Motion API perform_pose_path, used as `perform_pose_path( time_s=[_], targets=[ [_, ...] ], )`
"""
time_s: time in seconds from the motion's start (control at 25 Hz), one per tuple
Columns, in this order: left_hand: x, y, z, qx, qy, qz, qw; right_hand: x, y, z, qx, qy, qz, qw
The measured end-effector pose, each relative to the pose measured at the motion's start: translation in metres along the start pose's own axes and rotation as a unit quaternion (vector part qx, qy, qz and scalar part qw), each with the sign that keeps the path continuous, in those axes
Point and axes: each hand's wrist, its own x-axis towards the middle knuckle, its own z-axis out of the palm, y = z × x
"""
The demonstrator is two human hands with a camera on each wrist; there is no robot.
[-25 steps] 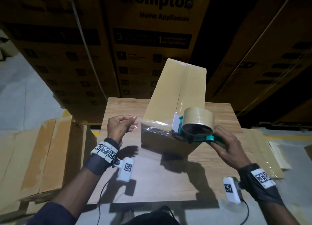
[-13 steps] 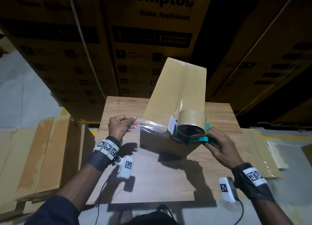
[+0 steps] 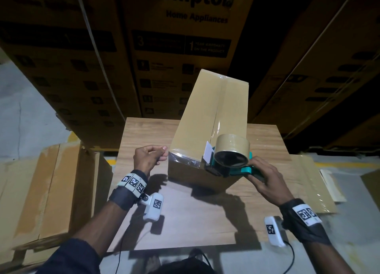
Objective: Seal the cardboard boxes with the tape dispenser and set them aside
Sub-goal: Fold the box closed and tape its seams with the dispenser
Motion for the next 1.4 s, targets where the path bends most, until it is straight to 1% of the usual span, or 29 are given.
perform_pose_path(
  time_s=[0.12, 0.24, 0.32, 0.4, 0.48, 0.52, 0.56, 0.6, 0.64, 0.68, 0.72, 0.76, 0.88, 0.96, 1.04, 1.08, 1.12, 1.16, 1.2, 1.24, 1.28, 1.32, 1.36, 1.4],
  targets=[
    [0.001, -0.007, 0.003, -0.026, -0.016, -0.021, 0.999, 0.000, 0.000, 0.001, 0.000, 0.001, 0.002, 1.000],
    [0.003, -0.008, 0.002, -0.020, -0.031, -0.034, 0.999, 0.000, 0.000, 0.001, 0.000, 0.001, 0.001, 1.000],
    [0.003, -0.013, 0.001, -0.019, -0.038, -0.055, 0.998, 0.000, 0.000, 0.001, -0.003, 0.000, 0.000, 1.000],
    [0.001, -0.026, -0.001, -0.009, -0.027, -0.100, 0.995, 0.001, 0.000, 0.000, -0.006, 0.002, 0.010, 1.000],
    [-0.008, -0.044, -0.005, 0.047, 0.000, -0.122, 0.991, 0.001, -0.002, 0.000, -0.005, 0.005, 0.009, 1.000],
    [-0.014, -0.050, -0.006, 0.084, 0.016, -0.102, 0.991, 0.001, -0.003, 0.001, -0.005, 0.005, 0.009, 1.000],
    [-0.022, -0.054, -0.005, 0.098, 0.028, -0.061, 0.993, 0.001, -0.002, 0.001, -0.005, 0.004, 0.013, 1.000],
    [-0.029, -0.055, -0.004, 0.098, 0.023, 0.002, 0.995, 0.001, -0.002, 0.001, -0.006, 0.002, 0.017, 1.000],
    [-0.037, -0.053, -0.001, 0.099, -0.001, 0.075, 0.992, 0.000, 0.000, 0.002, -0.006, 0.002, 0.021, 1.000],
    [-0.045, -0.049, 0.002, 0.110, -0.035, 0.139, 0.984, 0.000, 0.001, 0.003, -0.006, 0.003, 0.022, 1.000],
    [-0.051, -0.045, 0.007, 0.121, -0.066, 0.179, 0.974, -0.001, 0.002, 0.003, -0.005, 0.003, 0.023, 1.000],
    [-0.055, -0.042, 0.013, 0.124, -0.086, 0.192, 0.970, 0.000, 0.001, 0.003, -0.005, 0.002, 0.021, 1.000],
    [-0.058, -0.041, 0.022, 0.094, -0.083, 0.187, 0.974, 0.000, -0.002, 0.002, -0.007, 0.005, 0.009, 1.000],
    [-0.051, -0.043, 0.019, 0.134, -0.091, 0.185, 0.969, -0.001, -0.004, 0.001, -0.014, 0.008, 0.007, 1.000],
    [-0.043, -0.040, 0.011, 0.214, -0.093, 0.178, 0.956, 0.000, -0.003, 0.001, -0.021, 0.007, 0.008, 1.000],
    [-0.041, -0.038, 0.008, 0.257, -0.078, 0.205, 0.941, 0.000, -0.002, 0.001, -0.024, 0.004, 0.005, 1.000],
    [-0.040, -0.034, 0.005, 0.302, -0.052, 0.260, 0.916, 0.000, -0.002, 0.001, -0.027, 0.002, 0.001, 1.000],
    [-0.040, -0.029, 0.005, 0.350, -0.030, 0.332, 0.875, 0.000, -0.002, 0.001, -0.030, 0.001, -0.002, 1.000],
    [-0.040, -0.025, 0.006, 0.396, -0.028, 0.401, 0.825, 0.000, -0.002, 0.002, -0.031, -0.001, -0.004, 1.000],
    [-0.040, -0.022, 0.009, 0.439, -0.045, 0.455, 0.773, 0.000, -0.002, 0.001, -0.029, -0.001, -0.003, 1.000],
    [-0.039, -0.021, 0.014, 0.476, -0.071, 0.488, 0.728, -0.001, -0.001, 0.001, -0.026, -0.002, -0.002, 1.000],
    [-0.040, -0.022, 0.021, 0.503, -0.091, 0.502, 0.698, -0.001, -0.001, 0.002, -0.021, -0.003, -0.001, 1.000],
    [-0.041, -0.022, 0.030, 0.521, -0.106, 0.502, 0.682, -0.001, 0.000, 0.002, -0.015, -0.004, 0.000, 1.000],
    [-0.043, -0.023, 0.039, 0.531, -0.113, 0.501, 0.674, -0.001, 0.000, 0.002, -0.010, -0.003, 0.001, 1.000]
  ],
)
